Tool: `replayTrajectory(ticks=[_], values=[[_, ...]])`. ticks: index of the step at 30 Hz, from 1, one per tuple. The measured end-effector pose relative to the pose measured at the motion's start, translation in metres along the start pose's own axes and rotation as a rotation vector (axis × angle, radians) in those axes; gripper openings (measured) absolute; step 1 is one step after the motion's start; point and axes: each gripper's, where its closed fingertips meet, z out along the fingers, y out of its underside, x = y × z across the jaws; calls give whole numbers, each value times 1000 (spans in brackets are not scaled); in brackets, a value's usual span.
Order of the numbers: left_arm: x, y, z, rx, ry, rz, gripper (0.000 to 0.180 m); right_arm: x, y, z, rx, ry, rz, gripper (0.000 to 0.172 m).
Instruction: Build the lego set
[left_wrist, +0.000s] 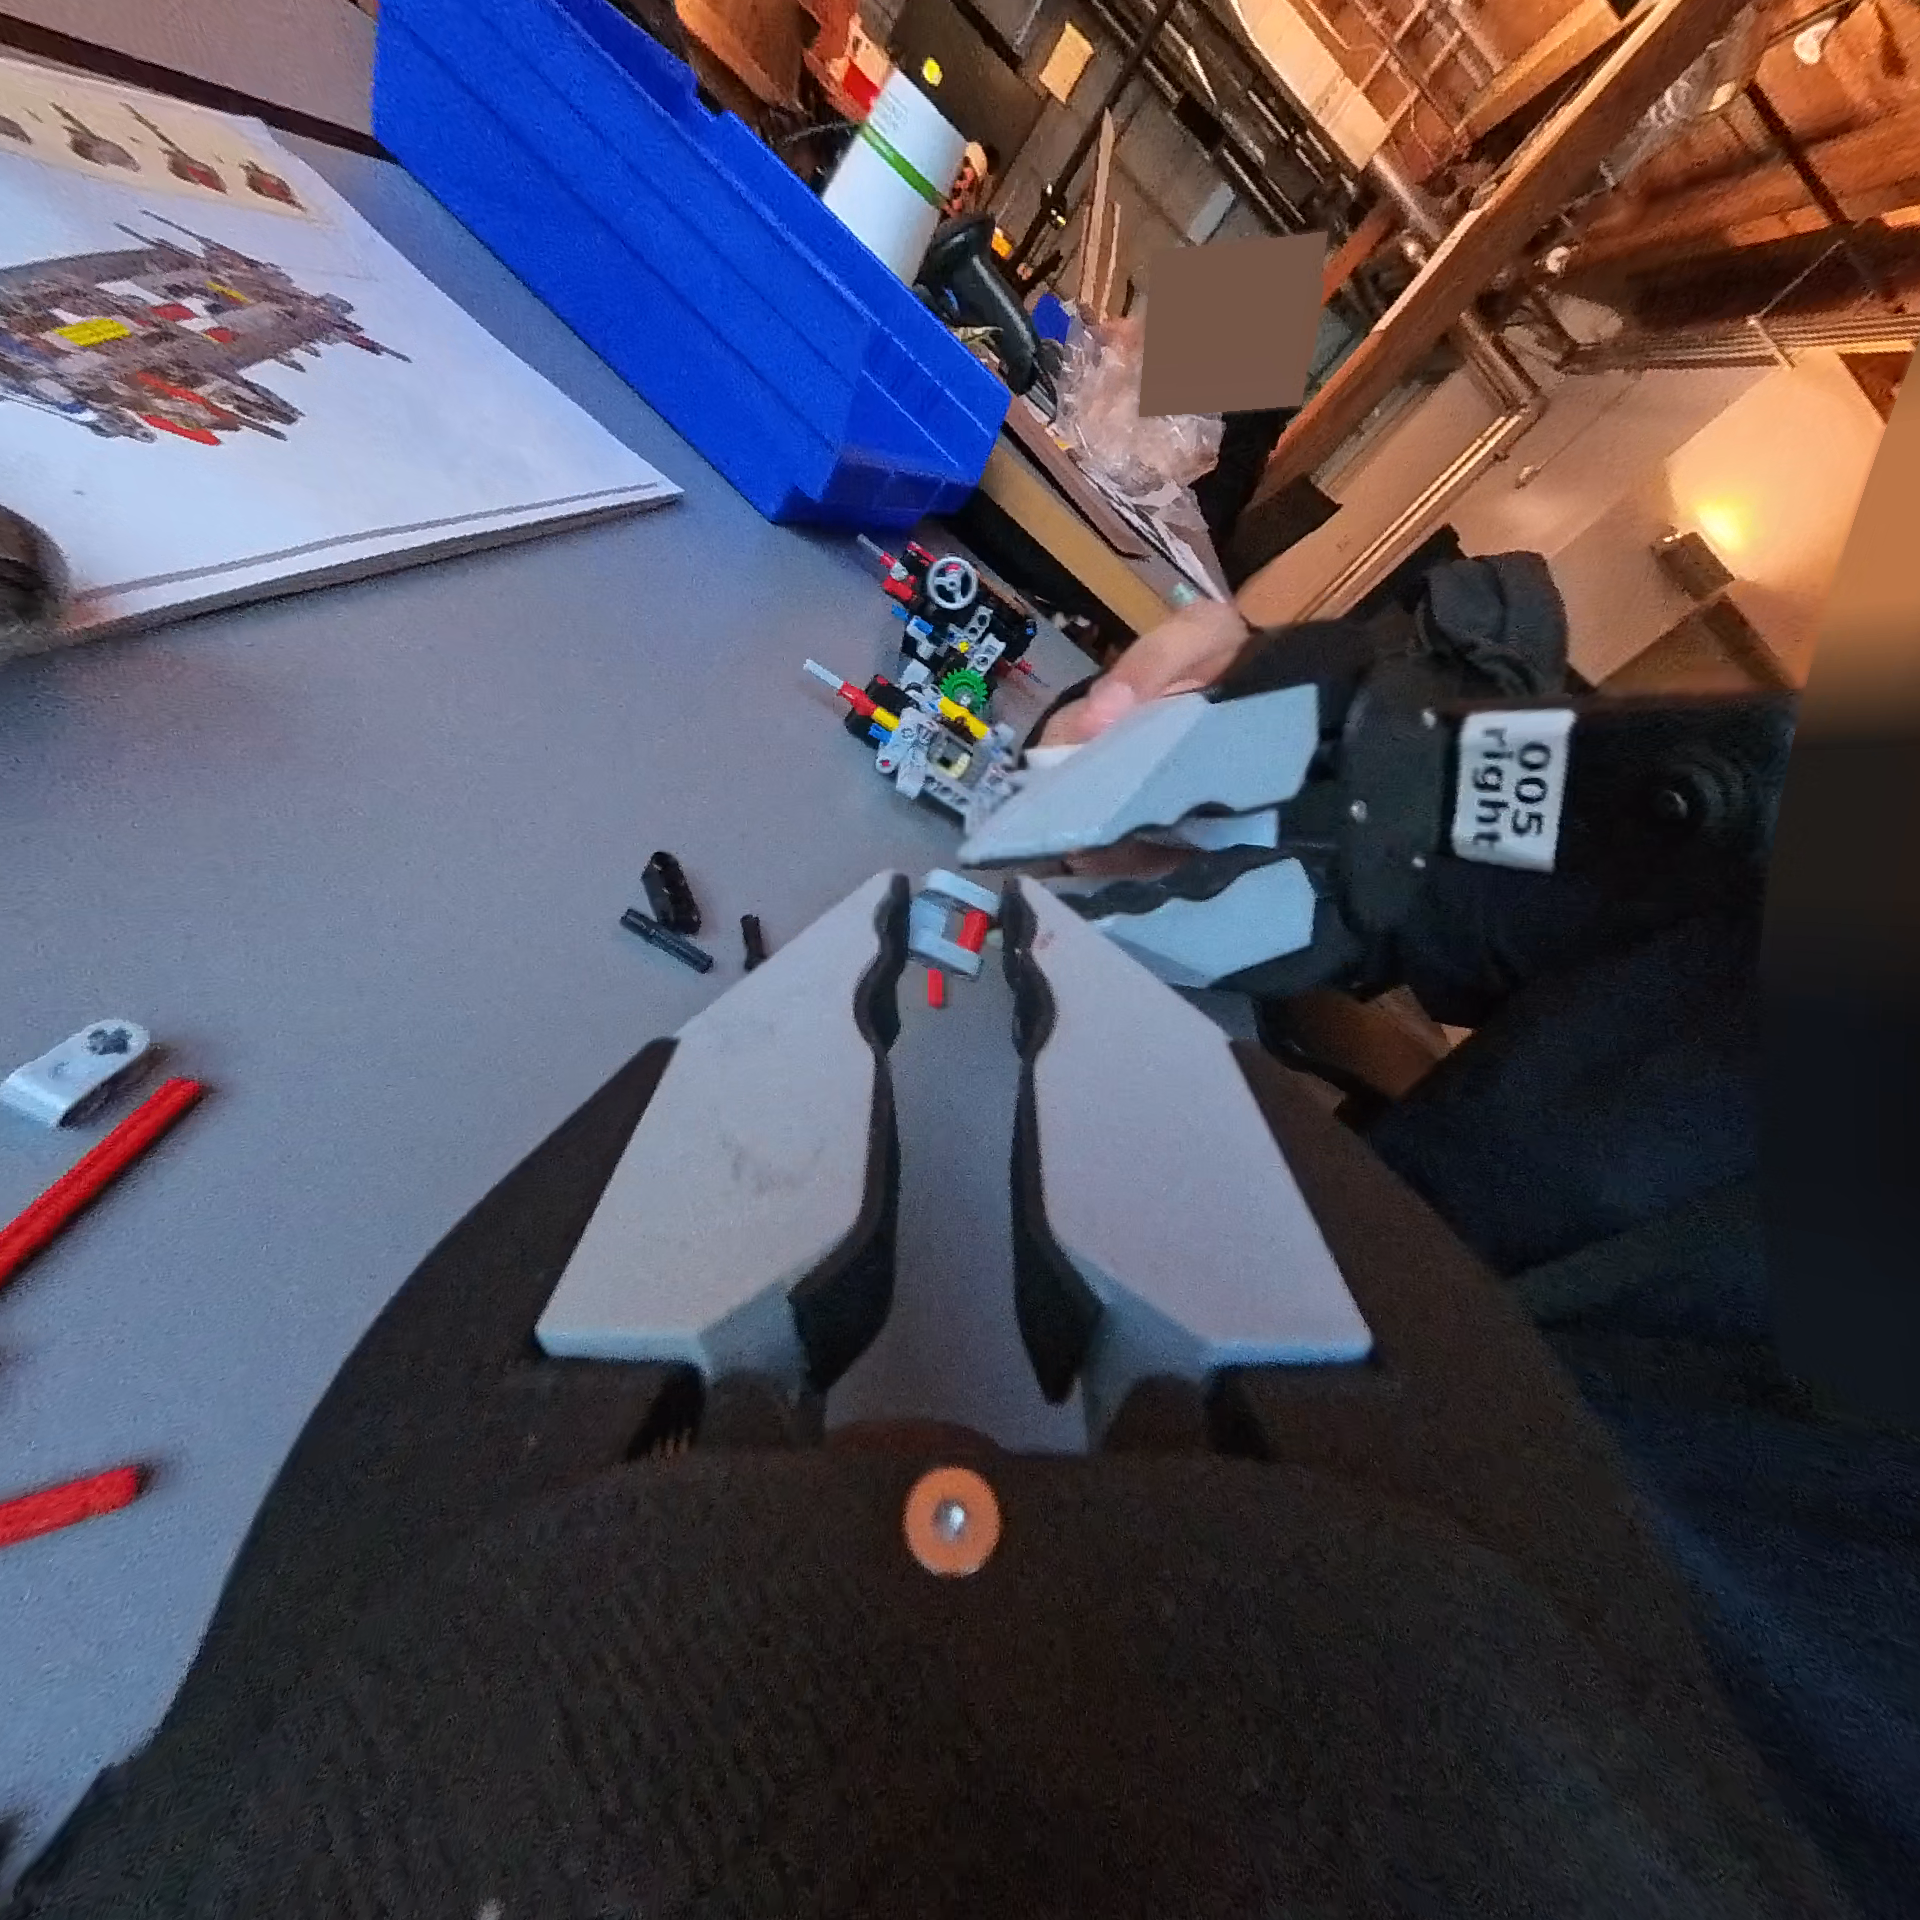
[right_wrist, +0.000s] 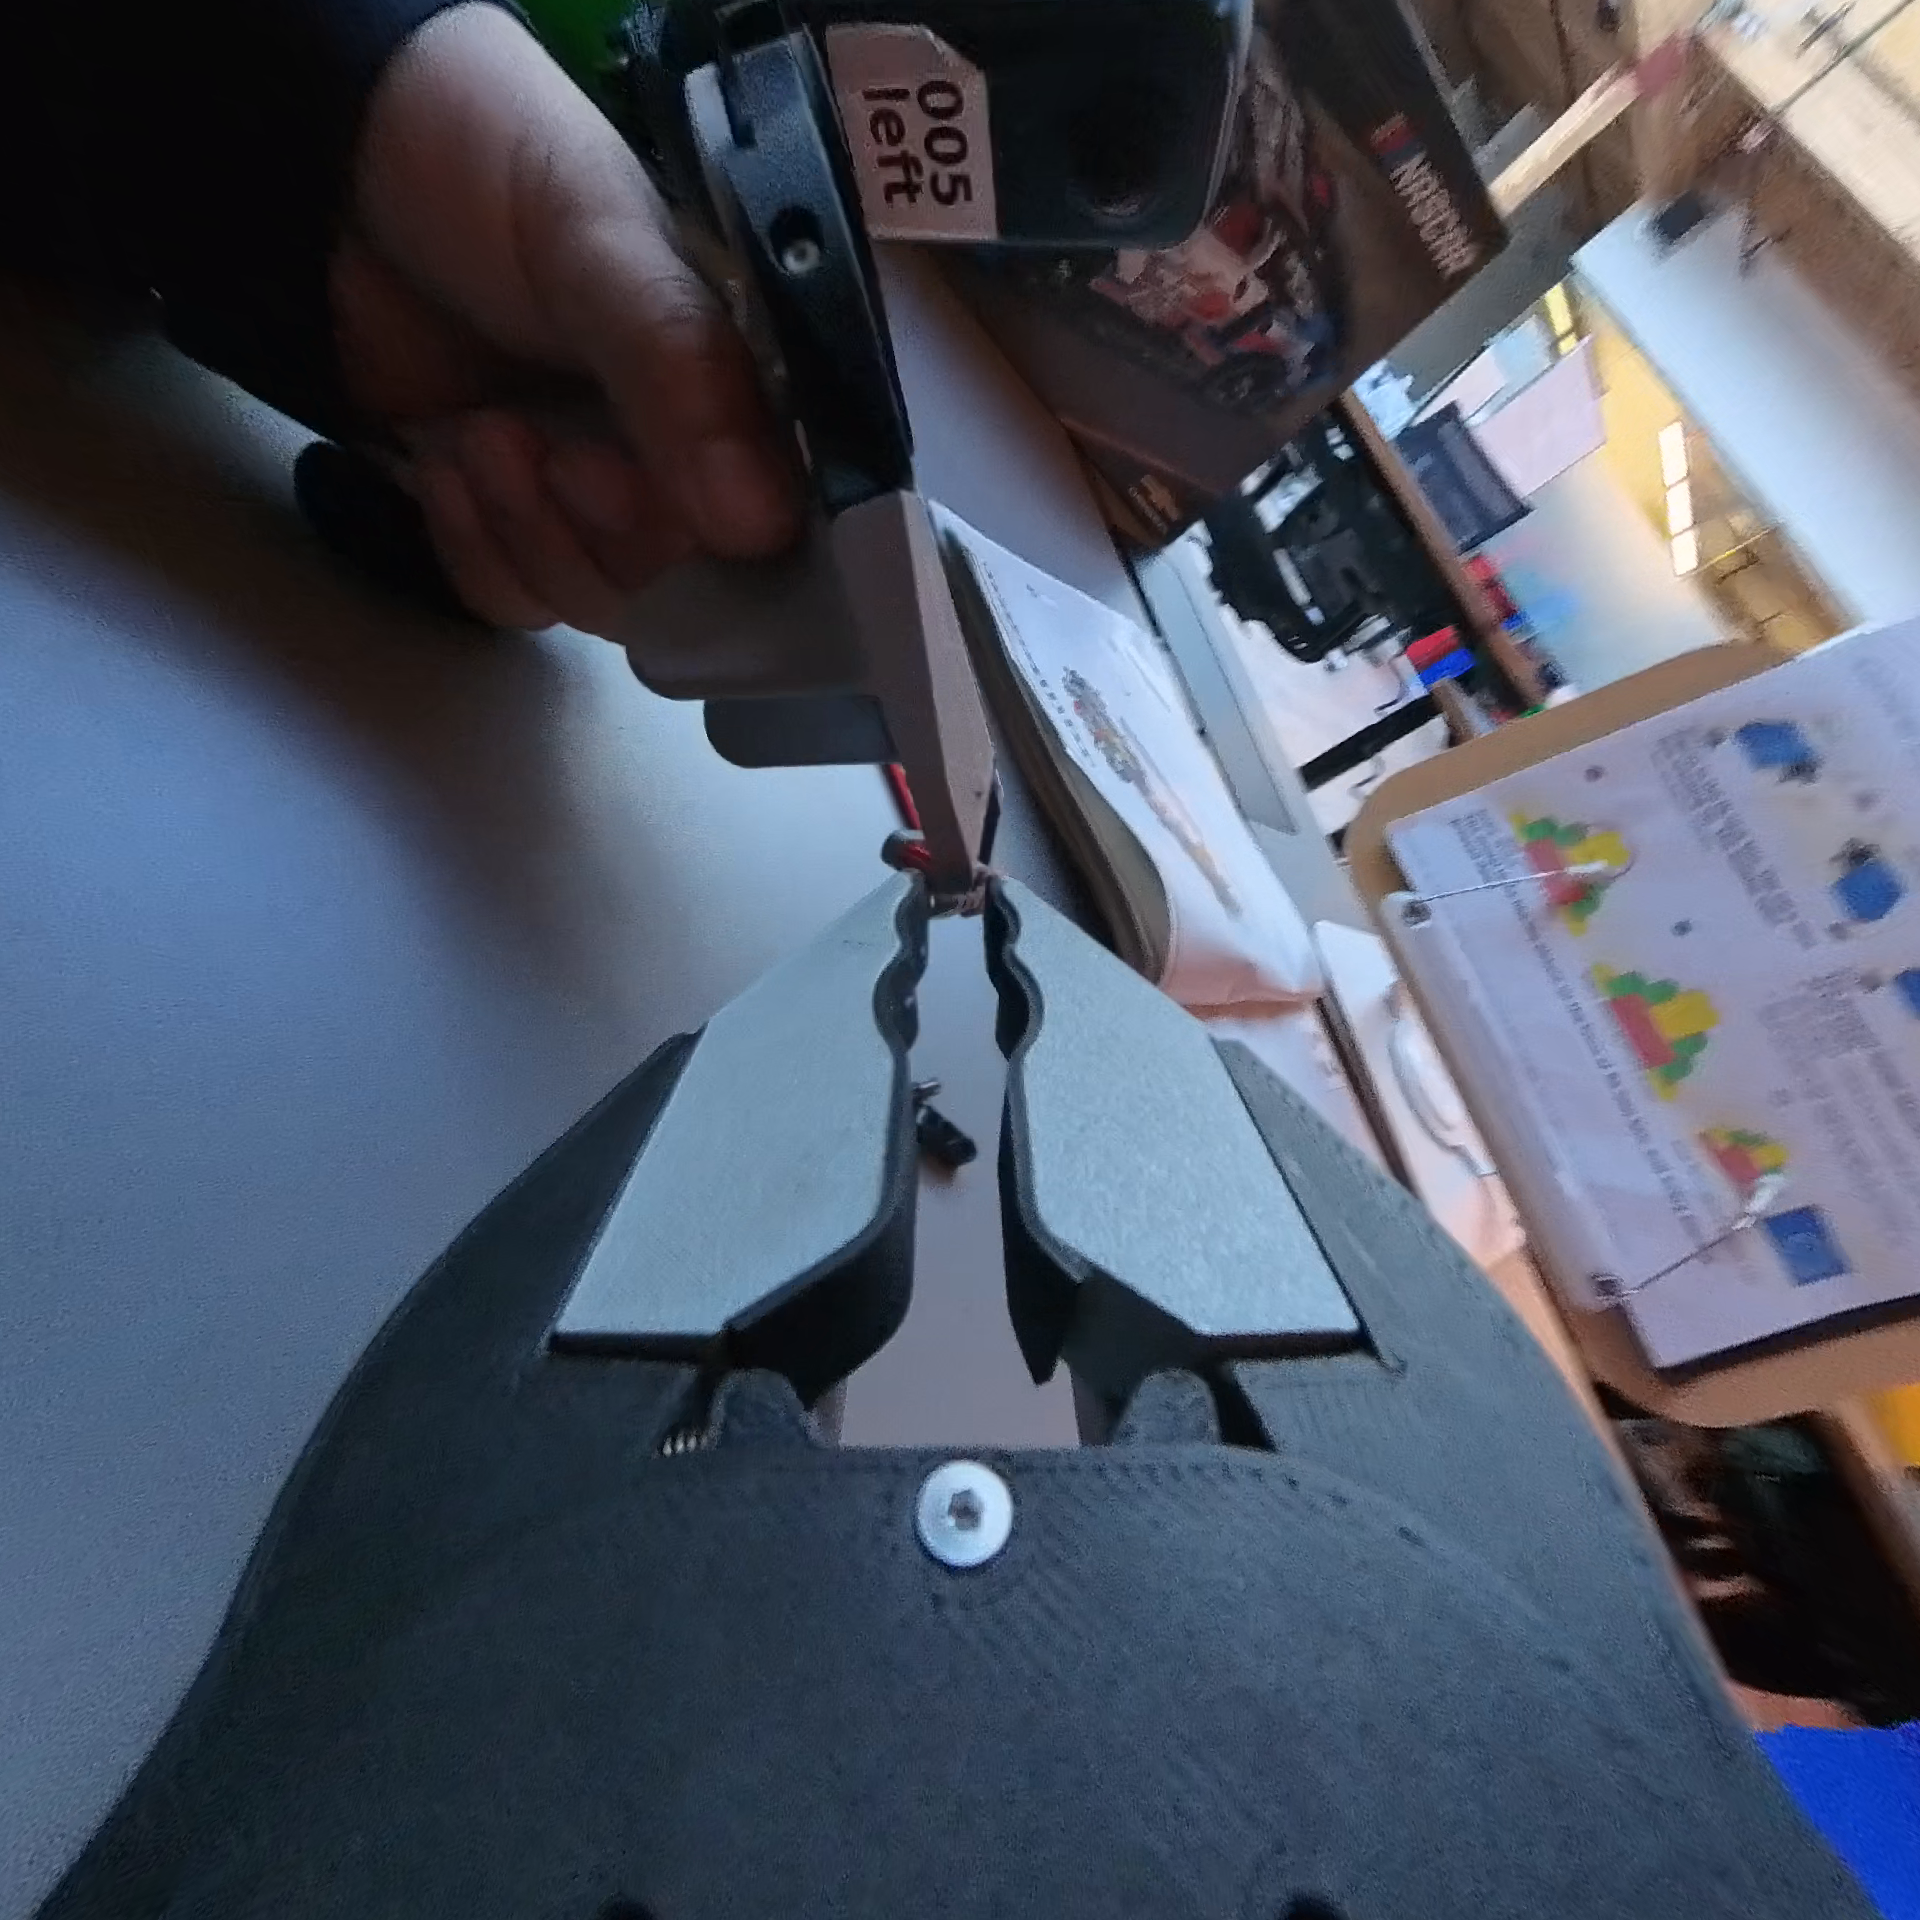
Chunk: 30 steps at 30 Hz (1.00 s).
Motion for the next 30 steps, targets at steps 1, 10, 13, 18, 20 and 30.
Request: replayTrajectory(ticks=[1, 10, 13, 18, 20, 30], values=[[-1, -1, 0, 5, -2, -8, 16, 1, -2, 0, 5, 25, -37, 4], [7, -1, 9, 37, 125, -154, 16, 2, -3, -10, 84, -82, 130, 3], [13, 2, 9, 12, 170, -156, 18, -1, -6, -14, 109, -96, 105, 3], [13, 4, 8, -11, 177, -136, 13, -4, -5, -15, 115, -114, 120, 3], [-3, 9, 10, -47, 64, -100, 10, -6, 9, -6, 64, -148, 162, 2], [-18, 4, -7, -177, -299, 437, 25, 44, 12, -72, 35, -108, 503, 8]])
